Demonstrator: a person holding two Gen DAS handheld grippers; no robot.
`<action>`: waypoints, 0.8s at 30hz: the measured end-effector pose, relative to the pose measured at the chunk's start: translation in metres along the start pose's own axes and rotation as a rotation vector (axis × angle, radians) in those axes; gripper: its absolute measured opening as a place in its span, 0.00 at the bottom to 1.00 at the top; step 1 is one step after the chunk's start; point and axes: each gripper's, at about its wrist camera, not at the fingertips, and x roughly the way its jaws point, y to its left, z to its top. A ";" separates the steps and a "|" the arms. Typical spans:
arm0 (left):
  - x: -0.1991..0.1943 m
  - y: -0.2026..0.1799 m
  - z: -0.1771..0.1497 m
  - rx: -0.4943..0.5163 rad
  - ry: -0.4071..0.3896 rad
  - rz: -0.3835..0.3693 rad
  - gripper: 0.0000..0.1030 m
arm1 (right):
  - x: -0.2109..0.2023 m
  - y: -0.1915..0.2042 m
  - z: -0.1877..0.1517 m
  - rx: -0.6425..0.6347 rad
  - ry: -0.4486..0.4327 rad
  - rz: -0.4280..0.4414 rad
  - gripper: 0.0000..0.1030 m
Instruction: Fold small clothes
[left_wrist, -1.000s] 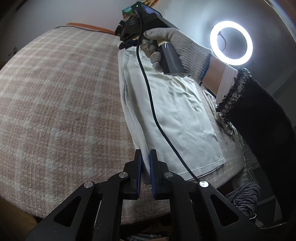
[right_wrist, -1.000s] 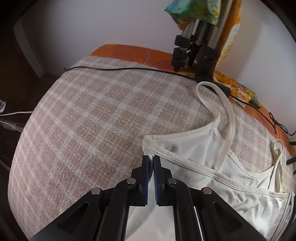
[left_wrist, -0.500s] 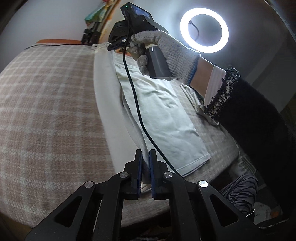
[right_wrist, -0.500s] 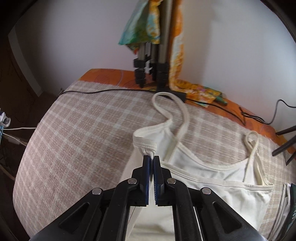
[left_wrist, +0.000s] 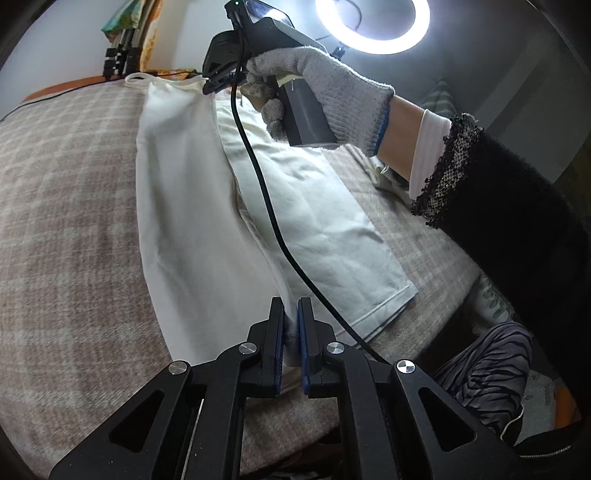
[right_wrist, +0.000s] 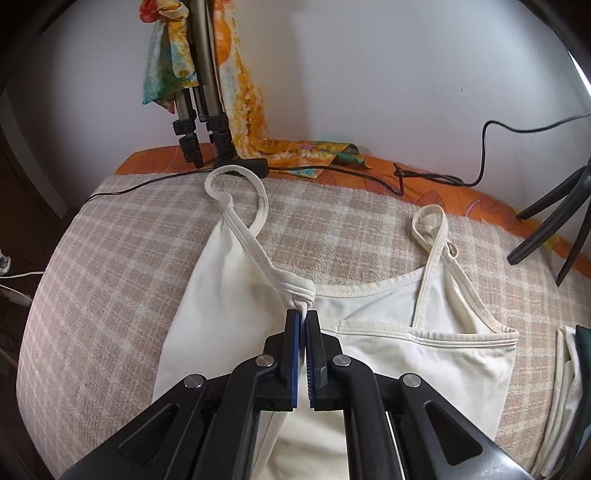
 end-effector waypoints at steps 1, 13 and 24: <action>0.003 0.000 0.000 -0.003 0.008 -0.001 0.05 | 0.003 -0.001 0.000 -0.003 -0.001 0.009 0.00; -0.012 -0.017 -0.004 0.052 -0.012 0.009 0.39 | 0.017 -0.005 -0.004 -0.074 0.010 -0.041 0.28; -0.018 0.037 -0.017 -0.141 -0.001 0.182 0.39 | -0.011 0.024 -0.003 -0.082 -0.022 0.135 0.29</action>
